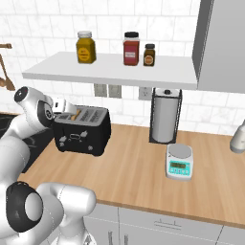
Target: Start the toaster. Once the lever pops up, take the bread to the plate on the dining counter.
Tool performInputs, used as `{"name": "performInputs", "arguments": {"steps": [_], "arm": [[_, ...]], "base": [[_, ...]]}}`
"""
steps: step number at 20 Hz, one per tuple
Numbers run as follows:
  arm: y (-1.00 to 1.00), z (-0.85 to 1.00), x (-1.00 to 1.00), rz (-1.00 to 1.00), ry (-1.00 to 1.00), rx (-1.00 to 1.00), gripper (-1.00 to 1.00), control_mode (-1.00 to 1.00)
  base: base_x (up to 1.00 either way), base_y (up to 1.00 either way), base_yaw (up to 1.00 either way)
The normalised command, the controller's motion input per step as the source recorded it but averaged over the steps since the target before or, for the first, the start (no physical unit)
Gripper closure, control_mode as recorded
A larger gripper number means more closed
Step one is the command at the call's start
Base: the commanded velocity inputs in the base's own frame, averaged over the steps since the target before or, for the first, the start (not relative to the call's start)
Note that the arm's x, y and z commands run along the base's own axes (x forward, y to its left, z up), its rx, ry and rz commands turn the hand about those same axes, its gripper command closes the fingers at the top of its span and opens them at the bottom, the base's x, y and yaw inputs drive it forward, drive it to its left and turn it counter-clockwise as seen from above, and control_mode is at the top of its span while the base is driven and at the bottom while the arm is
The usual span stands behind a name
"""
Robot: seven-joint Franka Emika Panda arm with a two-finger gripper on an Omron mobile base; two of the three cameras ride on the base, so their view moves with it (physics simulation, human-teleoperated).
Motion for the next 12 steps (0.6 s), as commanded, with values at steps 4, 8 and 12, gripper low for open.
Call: {"name": "performInputs", "arguments": {"steps": [4, 8, 12], "arm": [[0.0, 0.0, 0.0, 0.0, 0.0, 0.0, -1.0, -1.0], [0.0, 0.0, 0.0, 0.0, 0.0, 0.0, -1.0, -1.0], [0.0, 0.0, 0.0, 0.0, 0.0, 0.0, -1.0, -1.0]], "base": [[0.0, 0.0, 0.0], [0.0, 0.0, 0.0], [0.0, 0.0, 0.0]]}}
